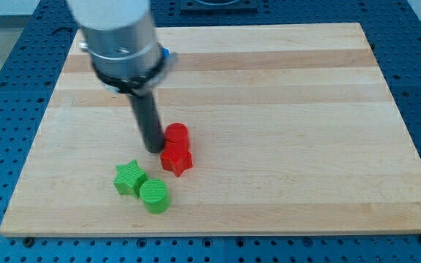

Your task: Push the red star towards the bottom right

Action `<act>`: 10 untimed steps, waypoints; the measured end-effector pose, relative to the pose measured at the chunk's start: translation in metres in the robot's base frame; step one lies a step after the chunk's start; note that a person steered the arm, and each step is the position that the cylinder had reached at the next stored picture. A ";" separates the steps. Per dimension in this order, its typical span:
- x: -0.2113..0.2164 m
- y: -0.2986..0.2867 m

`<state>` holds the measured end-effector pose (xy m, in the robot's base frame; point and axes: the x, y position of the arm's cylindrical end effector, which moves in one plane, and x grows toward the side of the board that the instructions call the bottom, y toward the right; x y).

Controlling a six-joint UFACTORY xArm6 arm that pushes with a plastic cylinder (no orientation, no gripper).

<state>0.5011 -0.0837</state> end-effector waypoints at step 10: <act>0.027 0.223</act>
<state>0.5281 0.1389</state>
